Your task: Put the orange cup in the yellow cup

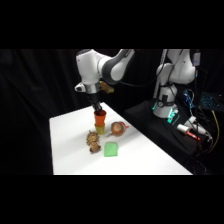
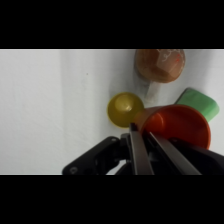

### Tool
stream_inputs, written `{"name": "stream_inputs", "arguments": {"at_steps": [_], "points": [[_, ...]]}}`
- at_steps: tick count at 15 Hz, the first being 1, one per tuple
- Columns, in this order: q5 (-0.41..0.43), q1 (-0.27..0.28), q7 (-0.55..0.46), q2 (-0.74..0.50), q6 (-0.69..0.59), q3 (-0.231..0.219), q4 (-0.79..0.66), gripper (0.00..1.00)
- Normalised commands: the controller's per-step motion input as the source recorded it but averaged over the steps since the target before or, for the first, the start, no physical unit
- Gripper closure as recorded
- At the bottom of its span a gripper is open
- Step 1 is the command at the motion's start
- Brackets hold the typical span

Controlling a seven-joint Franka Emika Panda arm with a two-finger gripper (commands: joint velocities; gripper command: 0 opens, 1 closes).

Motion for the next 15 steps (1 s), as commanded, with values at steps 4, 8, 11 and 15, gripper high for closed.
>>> {"name": "stream_inputs", "arguments": {"at_steps": [4, 8, 11, 15], "points": [[0.065, -0.106, -0.17, 0.16, -0.11, -0.032, 0.23, 0.95], [0.105, -0.079, -0.18, 0.12, -0.11, -0.002, 0.20, 0.95], [0.118, -0.045, -0.18, 0.08, -0.11, 0.027, 0.17, 0.95], [0.132, -0.046, -0.18, 0.06, -0.12, 0.038, 0.15, 0.68]]}}
